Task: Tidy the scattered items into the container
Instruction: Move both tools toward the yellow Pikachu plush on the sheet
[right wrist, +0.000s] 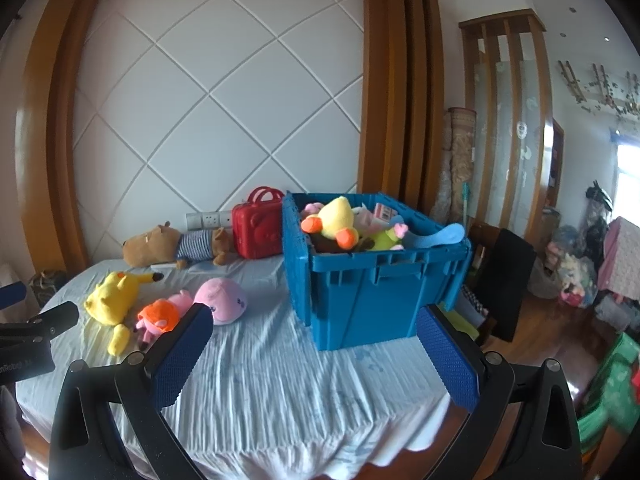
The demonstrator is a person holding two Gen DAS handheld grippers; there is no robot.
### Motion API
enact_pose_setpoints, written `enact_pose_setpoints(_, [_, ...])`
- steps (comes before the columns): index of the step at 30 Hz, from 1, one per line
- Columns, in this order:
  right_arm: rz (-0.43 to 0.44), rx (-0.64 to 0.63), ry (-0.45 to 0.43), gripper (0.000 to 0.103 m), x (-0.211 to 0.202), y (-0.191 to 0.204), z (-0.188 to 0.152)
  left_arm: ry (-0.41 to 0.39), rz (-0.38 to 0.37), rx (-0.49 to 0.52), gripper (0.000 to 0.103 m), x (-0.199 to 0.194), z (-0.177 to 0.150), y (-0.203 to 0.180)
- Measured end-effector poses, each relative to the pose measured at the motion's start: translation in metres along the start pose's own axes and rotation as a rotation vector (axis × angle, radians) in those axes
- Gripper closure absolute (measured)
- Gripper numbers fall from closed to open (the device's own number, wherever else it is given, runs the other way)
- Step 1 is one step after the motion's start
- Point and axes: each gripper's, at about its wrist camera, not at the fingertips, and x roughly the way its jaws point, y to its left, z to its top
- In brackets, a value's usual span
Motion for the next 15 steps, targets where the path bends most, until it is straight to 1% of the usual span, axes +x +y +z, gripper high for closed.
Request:
enact_pose_setpoints(7, [0.017,-0.027,0.001,0.000,-0.007,0.009,-0.003,0.024,0.018,0.002,0.000,0.004,-0.002,0.005])
enact_pose_setpoints(10, [0.027,-0.016,0.032,0.000,0.007,0.010,0.000,0.016,0.037,0.006,0.000,0.003,-0.006,0.006])
enact_pose_setpoints(15, [0.047,-0.004,0.023,0.000,0.007,0.006,-0.001,0.014,0.044,-0.003,0.000,0.000,-0.010,0.011])
